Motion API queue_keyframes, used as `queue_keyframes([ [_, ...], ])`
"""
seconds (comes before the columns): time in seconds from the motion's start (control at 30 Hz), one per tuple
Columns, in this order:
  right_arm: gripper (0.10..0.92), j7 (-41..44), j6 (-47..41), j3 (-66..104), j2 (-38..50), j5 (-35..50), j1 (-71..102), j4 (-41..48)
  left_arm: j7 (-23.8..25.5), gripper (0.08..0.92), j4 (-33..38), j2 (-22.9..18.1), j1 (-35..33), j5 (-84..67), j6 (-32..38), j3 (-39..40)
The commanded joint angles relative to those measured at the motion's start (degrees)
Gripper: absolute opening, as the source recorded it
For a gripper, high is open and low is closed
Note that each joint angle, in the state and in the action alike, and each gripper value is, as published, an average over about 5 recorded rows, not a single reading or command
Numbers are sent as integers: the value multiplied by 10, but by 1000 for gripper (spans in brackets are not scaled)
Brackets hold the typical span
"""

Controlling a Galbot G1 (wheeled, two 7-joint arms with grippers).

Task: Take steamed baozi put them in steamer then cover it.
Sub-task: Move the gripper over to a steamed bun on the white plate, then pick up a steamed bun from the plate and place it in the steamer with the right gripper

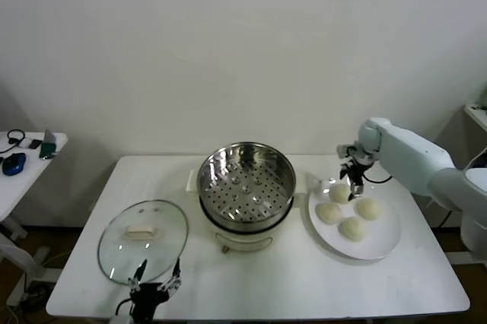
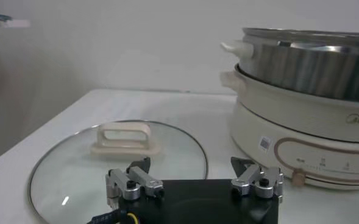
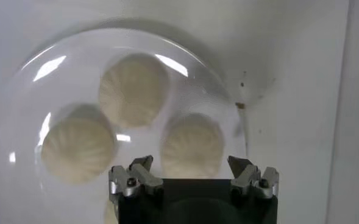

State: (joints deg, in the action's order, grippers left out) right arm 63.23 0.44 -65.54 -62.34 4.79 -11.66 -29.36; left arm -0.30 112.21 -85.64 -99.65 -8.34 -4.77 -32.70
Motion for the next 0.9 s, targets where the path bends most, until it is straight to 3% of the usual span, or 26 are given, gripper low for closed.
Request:
queue_keyframes([
  [0.03, 790, -6, 3, 24, -15, -18, 16, 35, 0, 823, -2, 1, 0, -1, 0, 0],
  [0.2, 720, -7, 5, 29, -12, -24, 16, 34, 0, 823, -2, 1, 0, -1, 2, 0],
  [0.47, 687, 0, 6, 24, 5, 4, -2, -9, -2, 823, -1, 0, -2, -2, 4, 0],
  [0.9, 679, 29, 43, -205, 74, 180, -329, -272, -6, 823, 13, -4, -5, -2, 4, 1],
])
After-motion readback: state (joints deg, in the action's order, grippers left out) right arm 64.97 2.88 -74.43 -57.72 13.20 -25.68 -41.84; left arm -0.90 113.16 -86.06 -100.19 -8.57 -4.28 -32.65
